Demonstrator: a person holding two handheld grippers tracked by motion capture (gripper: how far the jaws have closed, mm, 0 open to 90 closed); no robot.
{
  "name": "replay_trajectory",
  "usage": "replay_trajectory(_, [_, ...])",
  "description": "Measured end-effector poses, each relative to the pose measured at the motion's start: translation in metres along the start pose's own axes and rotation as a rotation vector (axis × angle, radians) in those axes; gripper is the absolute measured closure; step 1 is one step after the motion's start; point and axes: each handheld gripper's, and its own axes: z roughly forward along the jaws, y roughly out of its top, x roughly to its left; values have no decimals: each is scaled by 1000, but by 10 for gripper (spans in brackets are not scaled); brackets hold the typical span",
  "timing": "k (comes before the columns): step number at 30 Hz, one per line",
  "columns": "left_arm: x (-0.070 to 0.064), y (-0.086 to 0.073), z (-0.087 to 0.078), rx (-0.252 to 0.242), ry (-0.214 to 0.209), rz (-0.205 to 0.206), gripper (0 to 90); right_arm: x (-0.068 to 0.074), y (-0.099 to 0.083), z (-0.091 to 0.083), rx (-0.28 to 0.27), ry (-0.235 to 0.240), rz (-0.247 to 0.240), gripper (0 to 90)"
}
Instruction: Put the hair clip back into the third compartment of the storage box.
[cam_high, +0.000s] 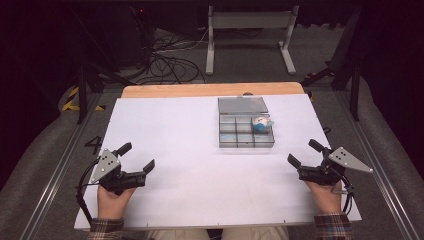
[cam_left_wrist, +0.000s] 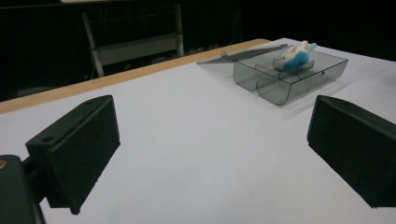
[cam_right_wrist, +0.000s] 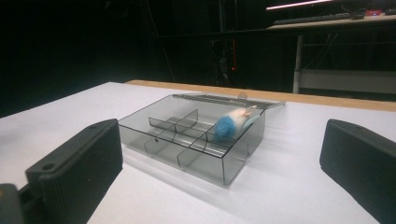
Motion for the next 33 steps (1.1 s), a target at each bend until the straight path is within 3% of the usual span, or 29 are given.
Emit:
replay_trajectory(4, [0, 0, 0, 0, -3, 4, 30, 1, 0, 0, -11, 4, 15, 0])
replay_trajectory(33, [-1, -1, 1, 8, -8, 6, 30, 1, 2, -1, -2, -17, -14, 0])
